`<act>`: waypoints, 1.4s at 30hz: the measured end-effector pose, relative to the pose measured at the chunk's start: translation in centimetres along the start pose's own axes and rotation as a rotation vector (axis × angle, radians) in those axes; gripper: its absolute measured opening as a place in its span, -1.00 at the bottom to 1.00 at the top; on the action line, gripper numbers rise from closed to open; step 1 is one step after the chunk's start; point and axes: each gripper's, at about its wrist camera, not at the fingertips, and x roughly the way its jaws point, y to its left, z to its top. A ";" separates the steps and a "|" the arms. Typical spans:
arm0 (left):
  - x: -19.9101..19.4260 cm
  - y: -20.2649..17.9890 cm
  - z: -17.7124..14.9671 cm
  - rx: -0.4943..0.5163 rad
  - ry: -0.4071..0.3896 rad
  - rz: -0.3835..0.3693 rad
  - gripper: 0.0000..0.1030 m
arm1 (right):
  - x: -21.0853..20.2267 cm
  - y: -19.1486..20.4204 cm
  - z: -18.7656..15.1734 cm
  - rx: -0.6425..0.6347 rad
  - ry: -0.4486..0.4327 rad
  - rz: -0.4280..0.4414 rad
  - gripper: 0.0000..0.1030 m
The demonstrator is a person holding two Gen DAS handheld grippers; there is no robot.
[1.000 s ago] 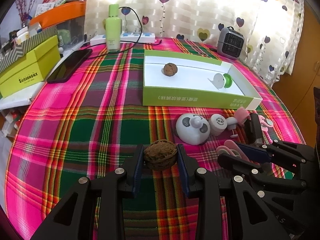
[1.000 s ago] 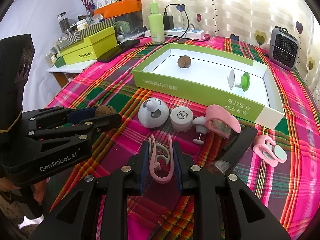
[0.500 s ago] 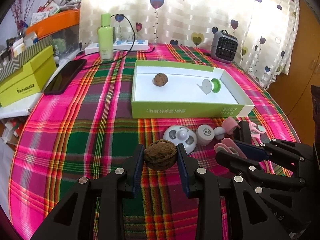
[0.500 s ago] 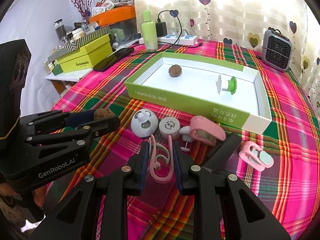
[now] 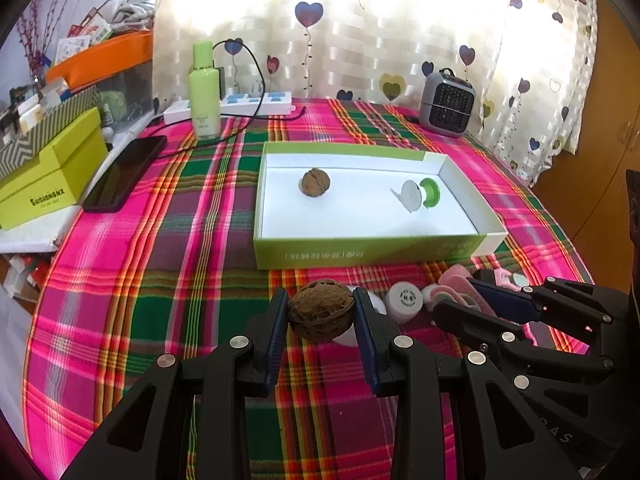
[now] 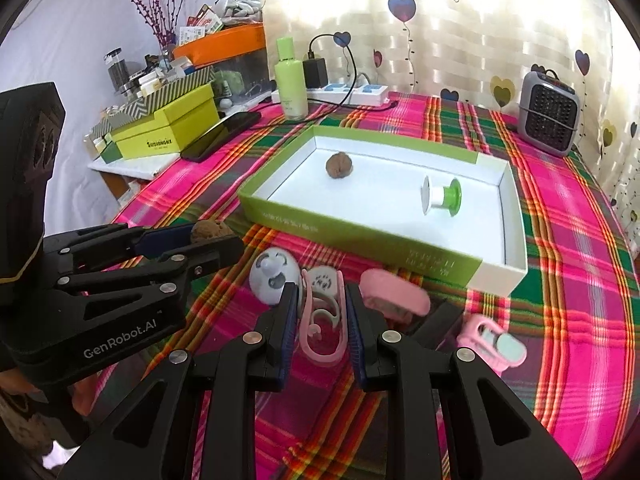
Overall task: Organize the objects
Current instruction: 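Lift and carry the walnut and pink clip toward the white tray, then lower the walnut beside the first walnut while the right gripper lowers the pink clip into the tray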
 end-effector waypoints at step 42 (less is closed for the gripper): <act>6.9 0.1 6.7 -0.004 0.019 -0.012 -0.41 | 4.0 -5.3 7.4 0.055 -0.012 -0.054 -0.53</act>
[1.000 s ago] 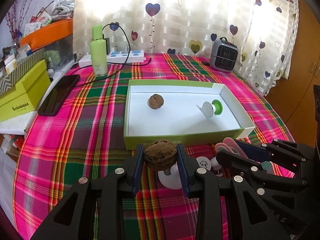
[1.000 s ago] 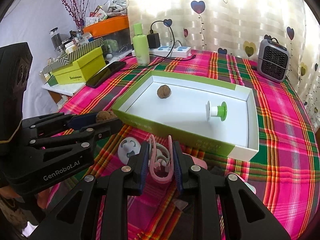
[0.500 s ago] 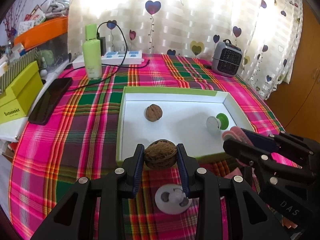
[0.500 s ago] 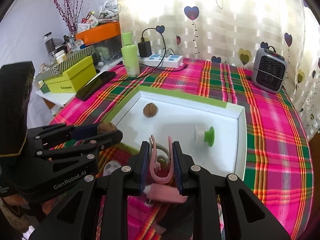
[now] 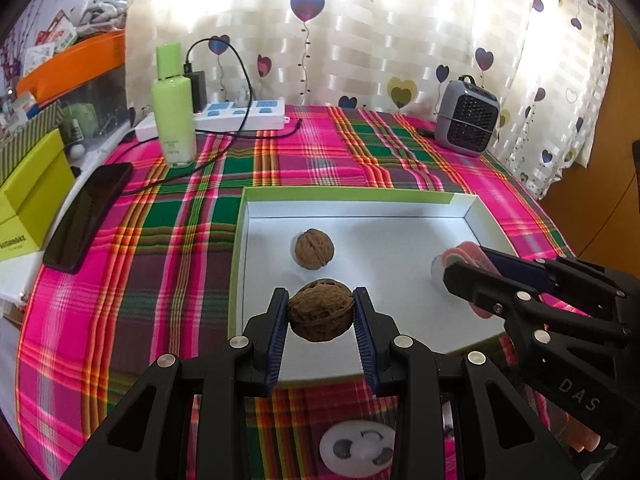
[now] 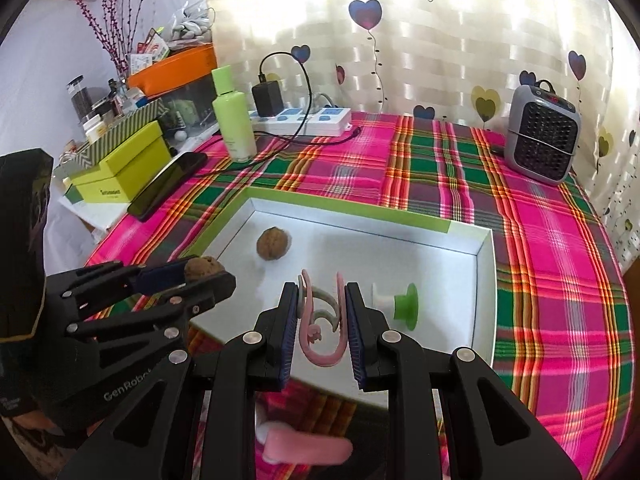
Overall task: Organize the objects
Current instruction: 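Lower the walnut beside the first walnut while the right gripper lowers the pink clip into the tray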
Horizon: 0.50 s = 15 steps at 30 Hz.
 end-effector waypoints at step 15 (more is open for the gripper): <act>2.5 0.5 0.9 0.006 0.023 0.017 -0.41 | 4.0 -0.5 2.9 -0.025 0.050 0.002 -0.53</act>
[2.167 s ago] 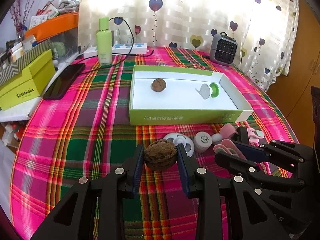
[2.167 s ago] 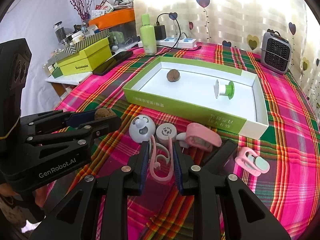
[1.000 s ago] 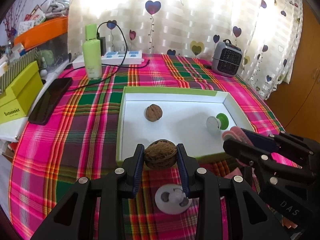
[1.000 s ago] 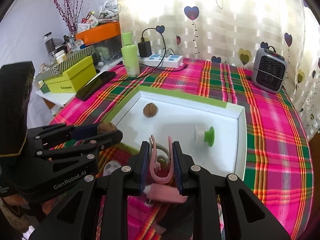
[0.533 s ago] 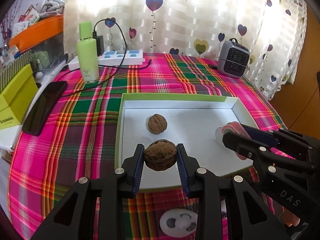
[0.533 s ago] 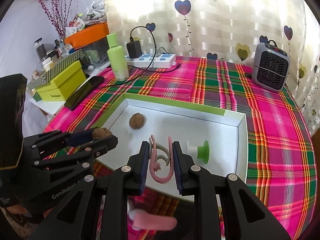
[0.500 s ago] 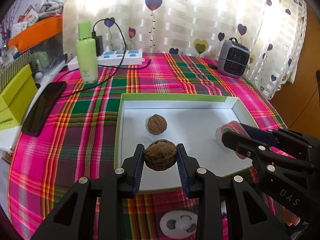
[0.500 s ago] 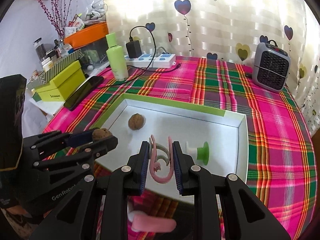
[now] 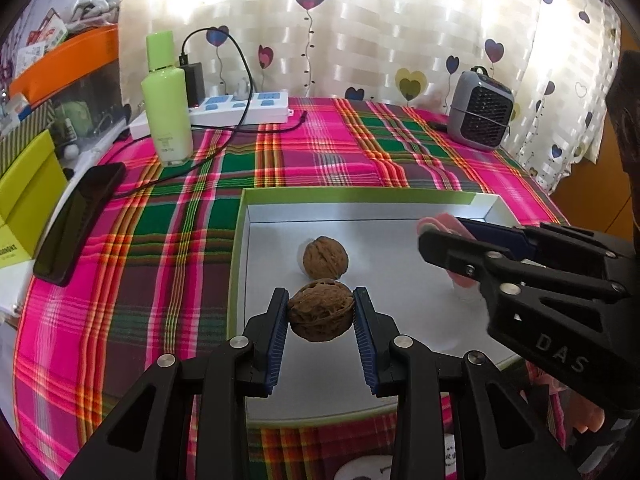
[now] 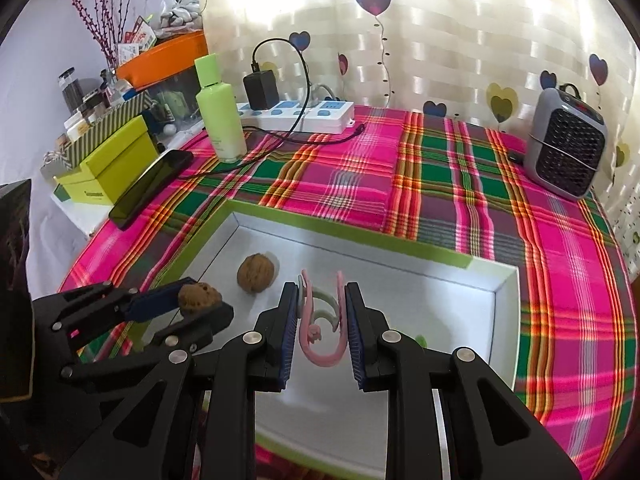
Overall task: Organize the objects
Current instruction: 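Lower the walnut beside the first walnut while the right gripper lowers the pink clip into the tray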
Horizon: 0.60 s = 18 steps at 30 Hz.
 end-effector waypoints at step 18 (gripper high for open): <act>1.7 -0.1 0.3 0.013 0.023 0.005 -0.41 | 3.8 -0.7 1.5 -0.010 0.076 -0.011 -0.53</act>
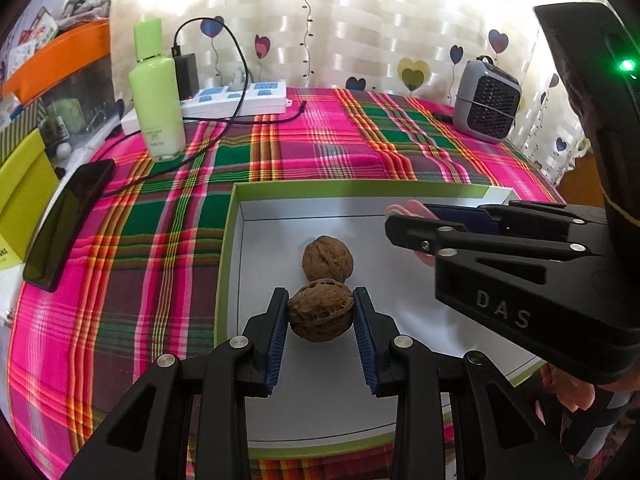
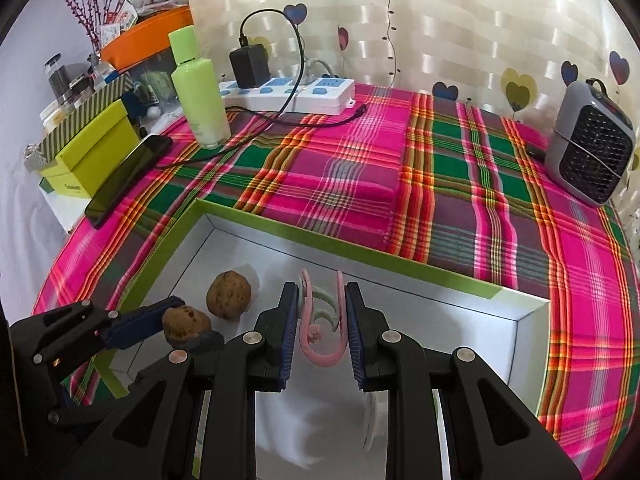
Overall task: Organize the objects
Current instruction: 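Lower the walnut beside the first walnut while the right gripper lowers the pink clip into the tray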
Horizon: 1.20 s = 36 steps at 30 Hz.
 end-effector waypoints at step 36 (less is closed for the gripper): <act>0.0 0.2 0.0 0.001 0.000 0.010 -0.39 | 0.9 -0.3 -0.1 0.027 0.031 0.016 -0.37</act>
